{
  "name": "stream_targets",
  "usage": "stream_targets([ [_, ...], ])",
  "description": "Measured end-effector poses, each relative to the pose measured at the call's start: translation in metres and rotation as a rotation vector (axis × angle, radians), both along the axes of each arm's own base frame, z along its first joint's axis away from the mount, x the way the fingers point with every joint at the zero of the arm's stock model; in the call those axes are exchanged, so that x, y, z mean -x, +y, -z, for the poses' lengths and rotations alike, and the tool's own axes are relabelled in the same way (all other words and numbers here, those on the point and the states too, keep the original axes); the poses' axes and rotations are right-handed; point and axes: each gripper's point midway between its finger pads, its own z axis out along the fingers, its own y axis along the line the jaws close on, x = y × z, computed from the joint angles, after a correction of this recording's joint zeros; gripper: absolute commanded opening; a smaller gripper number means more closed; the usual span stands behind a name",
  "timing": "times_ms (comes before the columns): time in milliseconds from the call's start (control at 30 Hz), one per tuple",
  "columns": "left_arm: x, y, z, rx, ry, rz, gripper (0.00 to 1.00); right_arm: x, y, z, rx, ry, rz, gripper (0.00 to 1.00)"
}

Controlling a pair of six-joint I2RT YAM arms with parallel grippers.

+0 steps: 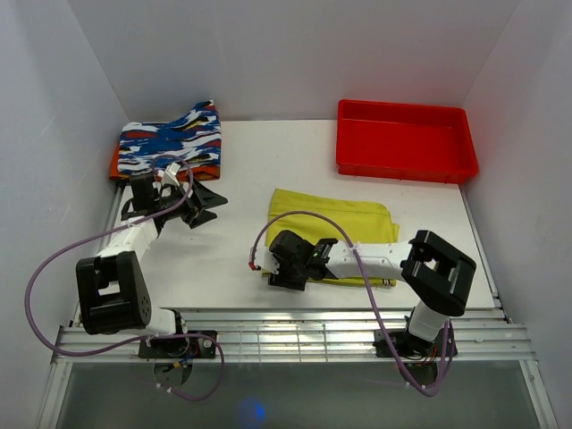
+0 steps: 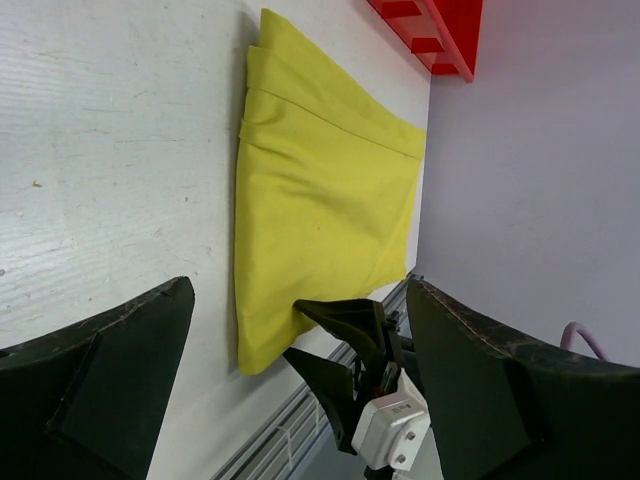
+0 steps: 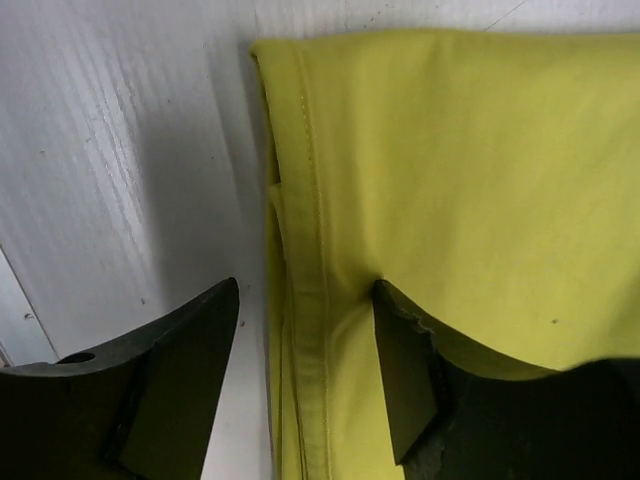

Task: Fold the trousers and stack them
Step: Neatly place the folded trousers to the corner

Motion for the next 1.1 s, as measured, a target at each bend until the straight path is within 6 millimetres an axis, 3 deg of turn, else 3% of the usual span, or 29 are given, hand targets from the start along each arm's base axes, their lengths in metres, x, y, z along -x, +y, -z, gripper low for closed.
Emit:
stream_targets([
  [100, 0.006, 0.001, 0.01, -0.004, 0.033, -0.032, 0.98, -0.006, 0.002, 0.002, -0.035, -0.044, 0.004, 0.15],
  [133, 0.009, 0.001, 0.015, -0.002, 0.05, -0.04, 0.98, -0.008, 0.002, 0.003, -0.045, -0.062, 0.008, 0.08],
  [333, 0.037, -0.012, 0.056, -0.011, 0.182, -0.05, 0.98, -0.015, 0.005, -0.003, -0.097, -0.085, 0.023, 0.08],
  [567, 0.067, -0.063, 0.073, -0.037, 0.243, 0.067, 0.98, -0.032, 0.016, -0.031, -0.218, -0.024, 0.082, 0.08],
  [767, 0.063, -0.096, 0.074, -0.044, 0.226, 0.073, 0.98, -0.05, 0.032, -0.052, -0.303, -0.001, 0.149, 0.08],
  [1100, 0.039, -0.135, 0.088, -0.039, 0.248, -0.031, 0.98, -0.073, 0.057, -0.042, -0.332, 0.085, 0.28, 0.08],
])
